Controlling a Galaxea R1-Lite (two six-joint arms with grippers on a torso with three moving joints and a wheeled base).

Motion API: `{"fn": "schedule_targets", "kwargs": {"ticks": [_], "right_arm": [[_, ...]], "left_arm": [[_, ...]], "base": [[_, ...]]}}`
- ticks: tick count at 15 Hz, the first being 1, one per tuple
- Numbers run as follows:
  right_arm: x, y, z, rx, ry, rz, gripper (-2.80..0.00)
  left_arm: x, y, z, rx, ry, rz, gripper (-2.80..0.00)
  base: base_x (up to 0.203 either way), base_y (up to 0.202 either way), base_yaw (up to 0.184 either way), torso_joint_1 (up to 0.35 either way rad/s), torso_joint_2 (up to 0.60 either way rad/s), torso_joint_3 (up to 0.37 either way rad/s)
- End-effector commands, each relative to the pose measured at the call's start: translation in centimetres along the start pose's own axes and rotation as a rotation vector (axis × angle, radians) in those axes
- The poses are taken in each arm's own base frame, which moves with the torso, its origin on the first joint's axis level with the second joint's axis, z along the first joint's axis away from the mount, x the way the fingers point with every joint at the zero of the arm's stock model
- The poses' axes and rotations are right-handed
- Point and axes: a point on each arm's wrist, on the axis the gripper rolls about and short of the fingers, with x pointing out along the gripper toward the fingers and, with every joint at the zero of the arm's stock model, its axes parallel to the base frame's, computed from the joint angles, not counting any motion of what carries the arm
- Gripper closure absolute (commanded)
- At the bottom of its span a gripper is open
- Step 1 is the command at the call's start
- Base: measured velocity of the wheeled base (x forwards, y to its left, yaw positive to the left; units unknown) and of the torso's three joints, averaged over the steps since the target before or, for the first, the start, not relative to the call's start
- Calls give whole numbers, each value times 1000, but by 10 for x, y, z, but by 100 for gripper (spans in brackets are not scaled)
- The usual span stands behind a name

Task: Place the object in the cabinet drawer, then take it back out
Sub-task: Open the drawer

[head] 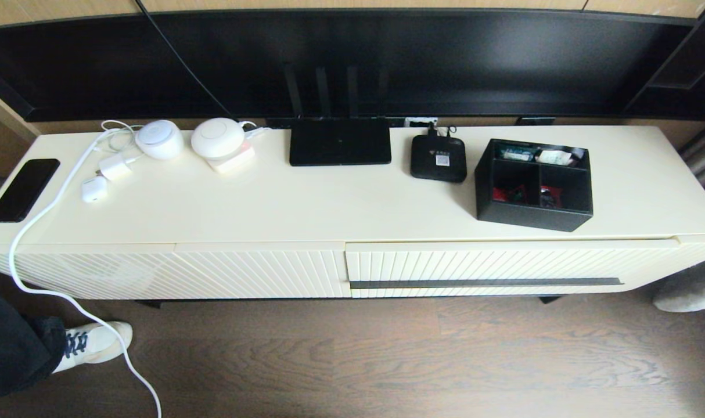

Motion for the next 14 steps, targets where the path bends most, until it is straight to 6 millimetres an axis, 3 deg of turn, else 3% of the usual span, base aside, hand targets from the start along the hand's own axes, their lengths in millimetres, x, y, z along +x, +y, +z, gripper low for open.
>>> {"fn": "schedule_targets", "kwargs": {"ticks": [1,4,7,11,14], "right_arm": [[69,1,4,-95,159,120,0],[120,20,10,-205,261,240,0],[149,44,4,-283,439,384,0],[180,77,-29,-408,573,504,0],[199,92,-52,-580,480,526,0]], "left_arm": [[0,0,0,0,0,0,0],[0,0,0,0,0,0,0],[0,0,0,0,2,0,0],[0,0,0,0,0,0,0],[0,0,0,0,2,0,0]], "base": [[0,0,0,0,0,0],[0,0,0,0,0,0],[0,0,0,0,0,0],[0,0,0,0,0,0],[0,0,0,0,0,0]]}}
